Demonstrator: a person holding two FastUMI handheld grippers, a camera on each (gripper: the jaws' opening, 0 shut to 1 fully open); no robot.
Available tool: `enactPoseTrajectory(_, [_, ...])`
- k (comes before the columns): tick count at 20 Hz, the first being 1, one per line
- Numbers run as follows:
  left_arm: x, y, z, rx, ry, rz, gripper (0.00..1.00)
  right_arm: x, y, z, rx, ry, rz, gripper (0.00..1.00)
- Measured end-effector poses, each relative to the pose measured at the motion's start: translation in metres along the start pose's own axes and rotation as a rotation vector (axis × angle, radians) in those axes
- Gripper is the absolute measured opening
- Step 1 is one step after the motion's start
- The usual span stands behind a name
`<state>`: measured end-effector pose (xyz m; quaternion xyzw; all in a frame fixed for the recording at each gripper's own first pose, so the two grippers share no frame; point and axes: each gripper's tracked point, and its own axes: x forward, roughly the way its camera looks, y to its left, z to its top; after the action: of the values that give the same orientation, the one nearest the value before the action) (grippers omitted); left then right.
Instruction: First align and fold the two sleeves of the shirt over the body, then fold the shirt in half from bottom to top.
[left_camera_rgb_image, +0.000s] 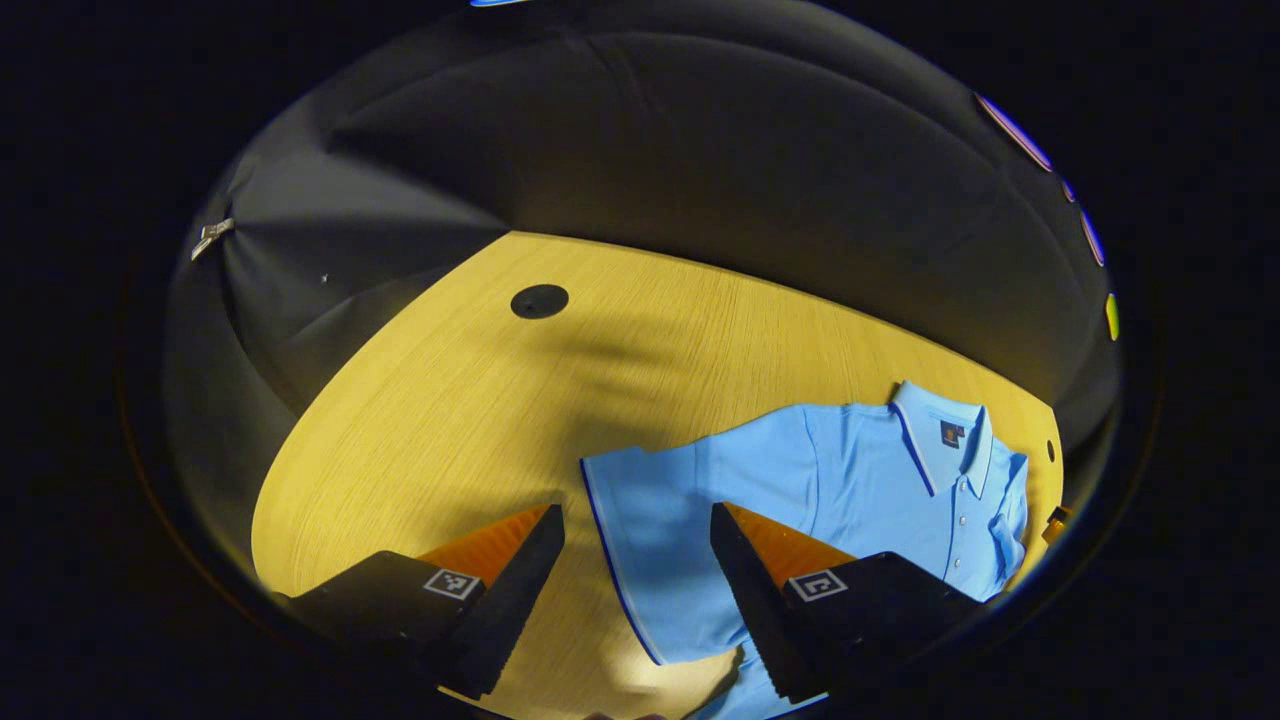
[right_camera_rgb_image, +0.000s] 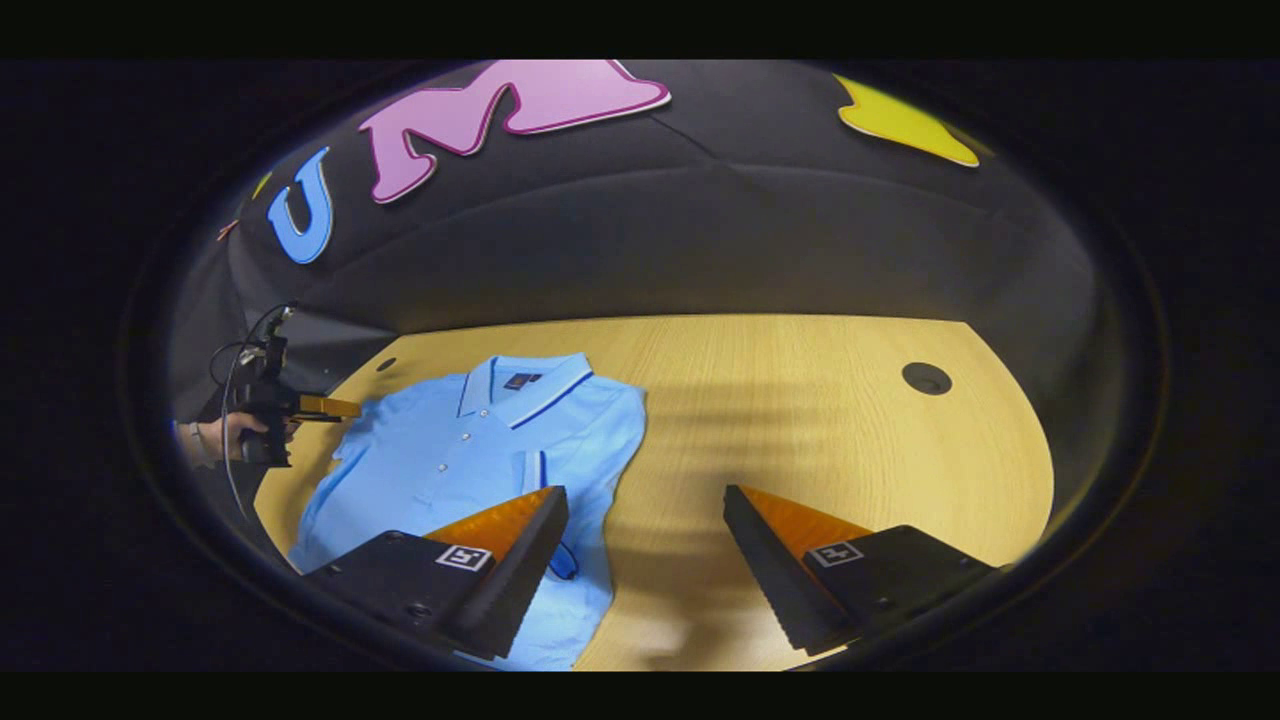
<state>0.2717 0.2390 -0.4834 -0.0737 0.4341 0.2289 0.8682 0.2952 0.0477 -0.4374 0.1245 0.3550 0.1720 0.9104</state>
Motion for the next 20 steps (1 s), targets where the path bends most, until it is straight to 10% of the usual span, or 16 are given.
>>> enactPoseTrajectory(8, [0.015, -0.009, -0.011, 0.094, 0.034, 0.029, 0.95, -0.01, -0.011, -0.008, -0.008, 0.02, -0.028, 0.98])
enactPoseTrajectory(15, [0.014, -0.029, -0.007, 0.142, 0.036, -0.002, 0.08, -0.01, -0.009, -0.009, 0.001, 0.023, -0.021, 0.98])
enactPoseTrajectory(20, [-0.006, -0.036, 0.011, 0.167, -0.01, -0.03, 0.06, -0.012, -0.011, -0.008, -0.003, 0.017, -0.024, 0.99])
